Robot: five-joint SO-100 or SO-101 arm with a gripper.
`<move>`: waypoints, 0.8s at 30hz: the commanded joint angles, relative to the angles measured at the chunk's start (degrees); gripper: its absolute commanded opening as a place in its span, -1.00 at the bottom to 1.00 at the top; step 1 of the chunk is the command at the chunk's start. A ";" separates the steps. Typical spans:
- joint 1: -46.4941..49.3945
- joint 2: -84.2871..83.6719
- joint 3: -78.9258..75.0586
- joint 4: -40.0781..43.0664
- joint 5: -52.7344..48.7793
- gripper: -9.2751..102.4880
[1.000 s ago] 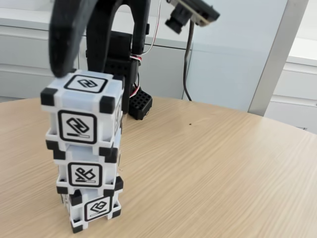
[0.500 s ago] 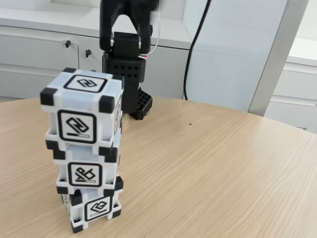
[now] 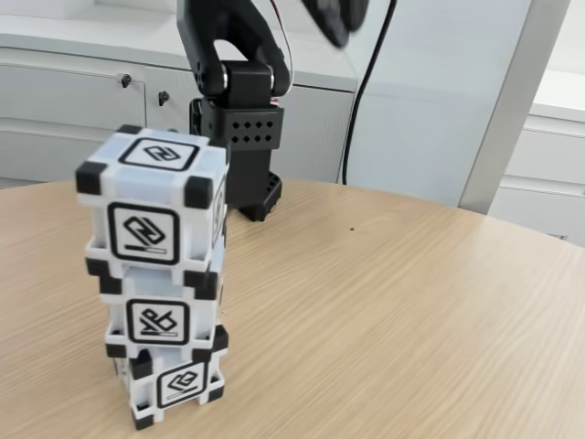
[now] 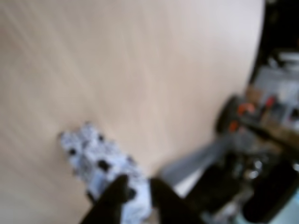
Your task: Stack cubes from left to right.
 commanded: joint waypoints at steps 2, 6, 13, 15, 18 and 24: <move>0.09 10.11 13.18 -8.88 -4.13 -0.83; 0.09 19.25 28.30 -16.17 -7.12 -0.83; 0.35 30.85 49.39 -22.32 -7.38 -0.83; 0.88 32.52 53.79 -23.03 -4.66 -0.83; 0.18 34.63 60.12 -23.20 -0.35 -0.83; 0.18 36.12 64.07 -23.20 -1.23 -0.83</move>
